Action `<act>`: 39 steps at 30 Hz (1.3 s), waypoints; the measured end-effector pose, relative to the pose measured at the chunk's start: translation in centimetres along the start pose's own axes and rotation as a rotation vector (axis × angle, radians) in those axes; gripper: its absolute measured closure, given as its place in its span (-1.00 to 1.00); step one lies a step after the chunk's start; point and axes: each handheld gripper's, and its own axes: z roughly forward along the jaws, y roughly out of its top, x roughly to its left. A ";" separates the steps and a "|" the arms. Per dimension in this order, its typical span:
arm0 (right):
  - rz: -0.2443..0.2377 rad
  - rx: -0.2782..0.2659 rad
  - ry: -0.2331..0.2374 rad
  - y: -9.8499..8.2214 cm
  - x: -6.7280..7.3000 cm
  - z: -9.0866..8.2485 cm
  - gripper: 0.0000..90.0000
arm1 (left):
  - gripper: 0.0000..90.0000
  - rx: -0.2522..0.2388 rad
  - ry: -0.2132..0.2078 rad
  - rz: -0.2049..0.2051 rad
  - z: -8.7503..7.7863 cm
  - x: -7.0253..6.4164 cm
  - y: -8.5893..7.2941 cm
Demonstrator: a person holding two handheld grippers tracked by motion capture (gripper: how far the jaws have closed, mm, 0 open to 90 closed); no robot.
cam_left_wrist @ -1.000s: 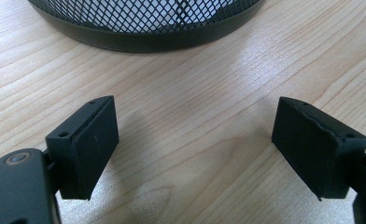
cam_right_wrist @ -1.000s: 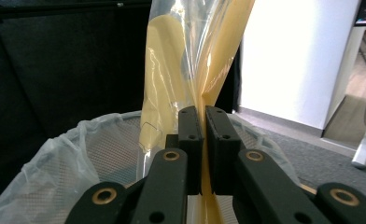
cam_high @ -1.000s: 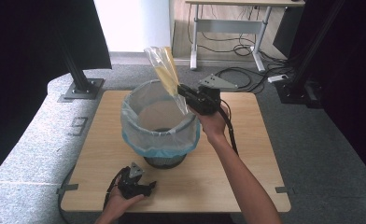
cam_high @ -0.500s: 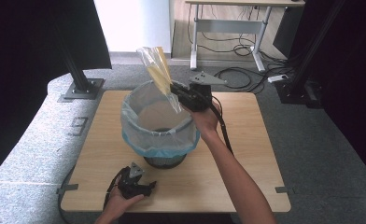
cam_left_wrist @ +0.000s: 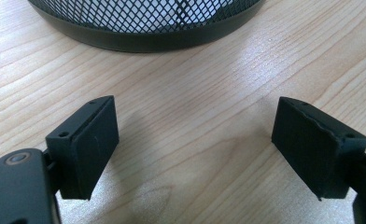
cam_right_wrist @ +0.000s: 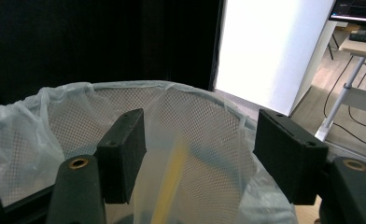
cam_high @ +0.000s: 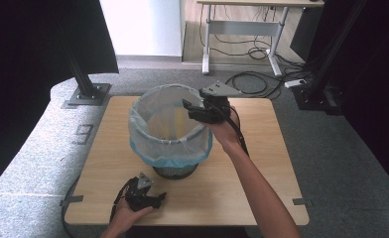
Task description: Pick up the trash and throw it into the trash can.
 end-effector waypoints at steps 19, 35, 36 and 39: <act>0.017 -0.052 -0.008 -3.2 -1.8 -5.0 -0.25 | -0.68 0.004 0.000 0.003 0.0 0.0 0.0; 0.102 -0.036 -0.058 -9.8 -5.4 -9.1 -0.25 | -0.67 -0.001 0.000 -0.004 0.0 0.0 0.0; 0.102 -0.036 -0.058 -9.8 -5.4 -9.1 -0.25 | -0.67 -0.001 0.000 -0.004 0.0 0.0 0.0; 0.115 -0.009 -0.065 -11.6 -5.6 -9.6 -0.25 | -0.67 -0.001 0.000 -0.004 0.0 0.0 0.0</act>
